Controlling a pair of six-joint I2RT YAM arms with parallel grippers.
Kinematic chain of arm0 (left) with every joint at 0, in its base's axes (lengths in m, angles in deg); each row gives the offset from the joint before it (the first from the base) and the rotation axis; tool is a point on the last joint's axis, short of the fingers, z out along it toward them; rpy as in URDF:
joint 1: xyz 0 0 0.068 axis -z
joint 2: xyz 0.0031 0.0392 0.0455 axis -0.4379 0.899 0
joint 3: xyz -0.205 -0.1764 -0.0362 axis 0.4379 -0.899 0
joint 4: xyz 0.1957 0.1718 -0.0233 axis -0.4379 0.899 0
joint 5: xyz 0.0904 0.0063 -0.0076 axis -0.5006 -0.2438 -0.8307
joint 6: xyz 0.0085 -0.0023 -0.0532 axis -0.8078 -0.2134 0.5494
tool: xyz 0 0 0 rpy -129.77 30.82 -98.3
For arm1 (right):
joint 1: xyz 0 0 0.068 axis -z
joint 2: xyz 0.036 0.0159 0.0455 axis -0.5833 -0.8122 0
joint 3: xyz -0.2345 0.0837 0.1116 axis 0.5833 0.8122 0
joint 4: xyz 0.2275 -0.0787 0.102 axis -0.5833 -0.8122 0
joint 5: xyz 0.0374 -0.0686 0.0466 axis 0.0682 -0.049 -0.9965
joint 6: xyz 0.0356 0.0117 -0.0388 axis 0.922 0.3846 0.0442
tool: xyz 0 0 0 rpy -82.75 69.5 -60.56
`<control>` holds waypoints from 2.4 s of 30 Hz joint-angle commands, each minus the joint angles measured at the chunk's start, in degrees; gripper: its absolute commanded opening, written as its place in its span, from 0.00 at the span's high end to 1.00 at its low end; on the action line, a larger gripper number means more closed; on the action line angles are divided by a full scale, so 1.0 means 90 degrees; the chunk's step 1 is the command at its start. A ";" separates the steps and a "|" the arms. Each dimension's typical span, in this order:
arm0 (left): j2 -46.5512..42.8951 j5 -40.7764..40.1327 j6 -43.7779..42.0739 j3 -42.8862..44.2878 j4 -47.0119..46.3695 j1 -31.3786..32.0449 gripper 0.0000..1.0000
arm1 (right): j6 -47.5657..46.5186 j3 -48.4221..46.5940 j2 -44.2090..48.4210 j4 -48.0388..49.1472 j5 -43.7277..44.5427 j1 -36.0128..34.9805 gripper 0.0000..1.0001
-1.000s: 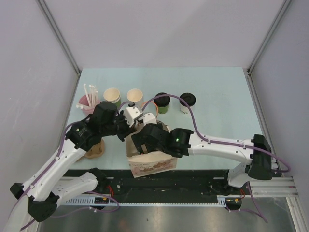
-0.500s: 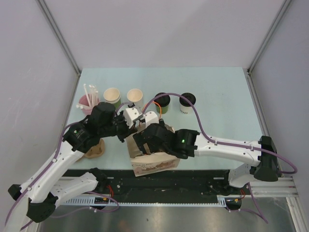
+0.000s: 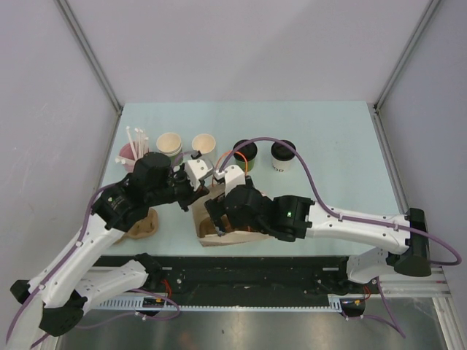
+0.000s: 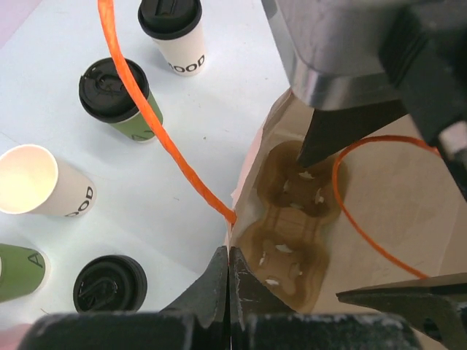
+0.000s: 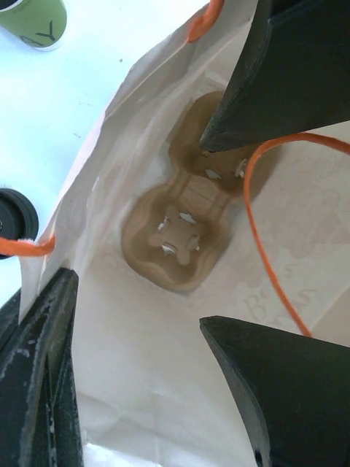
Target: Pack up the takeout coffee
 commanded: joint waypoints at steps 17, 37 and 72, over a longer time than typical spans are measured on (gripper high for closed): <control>0.0625 -0.0012 0.0133 0.0110 0.0797 -0.0139 1.00 | 0.0050 -0.0205 0.1023 0.0807 -0.1305 0.0342 0.00; 0.0439 -0.0001 -0.0043 0.0491 0.0788 -0.0169 0.86 | -0.0906 -0.0205 0.2272 0.0544 -0.0417 0.0371 0.00; 0.0196 -0.0139 -0.0218 0.0902 0.1120 -0.1652 0.22 | -0.4304 -0.1588 -0.1531 -0.0139 -0.3434 0.5645 0.38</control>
